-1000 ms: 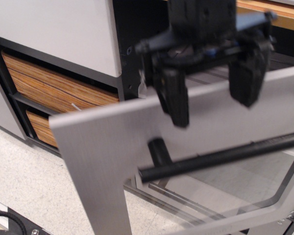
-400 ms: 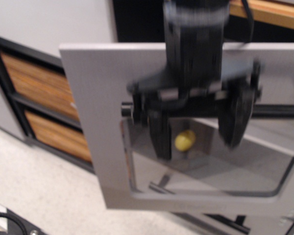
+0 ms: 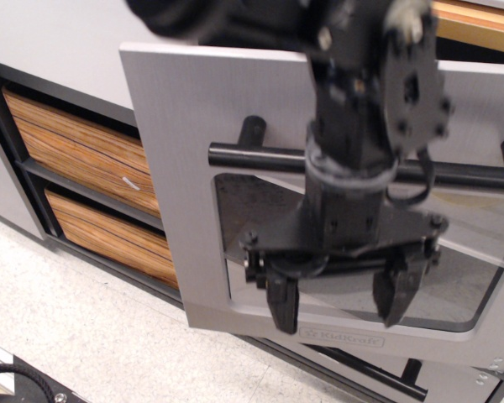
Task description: Close oven
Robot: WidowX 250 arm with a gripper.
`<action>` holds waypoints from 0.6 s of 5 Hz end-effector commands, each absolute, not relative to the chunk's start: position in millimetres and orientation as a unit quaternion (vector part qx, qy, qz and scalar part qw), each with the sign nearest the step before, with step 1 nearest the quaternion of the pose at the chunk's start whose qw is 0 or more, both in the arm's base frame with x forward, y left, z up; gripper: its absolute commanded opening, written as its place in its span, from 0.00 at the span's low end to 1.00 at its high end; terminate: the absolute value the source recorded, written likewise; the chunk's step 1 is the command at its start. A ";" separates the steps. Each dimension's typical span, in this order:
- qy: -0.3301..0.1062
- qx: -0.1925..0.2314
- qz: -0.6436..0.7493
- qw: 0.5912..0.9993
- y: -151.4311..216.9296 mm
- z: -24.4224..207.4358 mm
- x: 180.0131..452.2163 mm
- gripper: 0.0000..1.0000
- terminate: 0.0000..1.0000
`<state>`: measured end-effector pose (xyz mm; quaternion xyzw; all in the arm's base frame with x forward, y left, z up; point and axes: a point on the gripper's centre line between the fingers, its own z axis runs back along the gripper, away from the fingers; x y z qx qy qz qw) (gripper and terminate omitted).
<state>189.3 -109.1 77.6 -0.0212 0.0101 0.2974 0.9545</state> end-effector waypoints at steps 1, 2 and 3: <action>-0.011 -0.009 0.327 0.945 -92.2 57.5 237.0 1.00 0.00; -0.011 -0.007 0.344 0.939 -87.0 53.1 255.4 1.00 0.00; -0.012 -0.009 0.350 0.936 -83.1 54.1 265.0 1.00 0.00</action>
